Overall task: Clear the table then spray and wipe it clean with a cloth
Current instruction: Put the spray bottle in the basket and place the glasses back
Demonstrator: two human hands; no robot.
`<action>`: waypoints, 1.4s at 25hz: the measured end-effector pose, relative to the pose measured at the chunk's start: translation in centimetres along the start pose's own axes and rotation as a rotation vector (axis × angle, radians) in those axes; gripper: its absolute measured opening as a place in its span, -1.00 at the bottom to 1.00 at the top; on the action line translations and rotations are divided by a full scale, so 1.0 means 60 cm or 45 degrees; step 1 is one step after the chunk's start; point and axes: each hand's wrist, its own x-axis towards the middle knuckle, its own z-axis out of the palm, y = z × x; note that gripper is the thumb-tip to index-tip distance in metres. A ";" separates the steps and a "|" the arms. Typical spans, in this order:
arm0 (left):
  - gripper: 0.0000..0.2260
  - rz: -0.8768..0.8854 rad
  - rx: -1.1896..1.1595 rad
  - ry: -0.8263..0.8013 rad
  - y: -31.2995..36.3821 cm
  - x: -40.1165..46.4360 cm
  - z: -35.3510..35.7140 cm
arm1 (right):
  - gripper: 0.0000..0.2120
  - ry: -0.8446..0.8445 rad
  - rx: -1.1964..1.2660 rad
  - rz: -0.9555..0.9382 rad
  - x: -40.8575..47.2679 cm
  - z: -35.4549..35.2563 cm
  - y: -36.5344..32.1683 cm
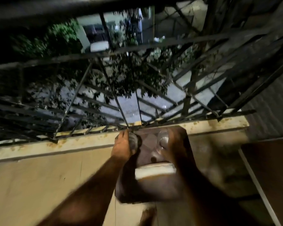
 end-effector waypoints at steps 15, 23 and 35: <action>-0.10 0.764 0.097 0.067 0.458 -0.320 -0.205 | -0.15 0.410 0.595 0.407 -0.364 -0.521 0.158; -0.06 1.355 0.142 -0.197 0.842 -0.610 -0.083 | -0.08 0.784 0.533 0.920 -0.750 -0.762 0.367; -0.12 1.646 0.356 -0.597 1.108 -0.786 0.222 | -0.17 0.901 0.552 1.521 -1.001 -0.715 0.598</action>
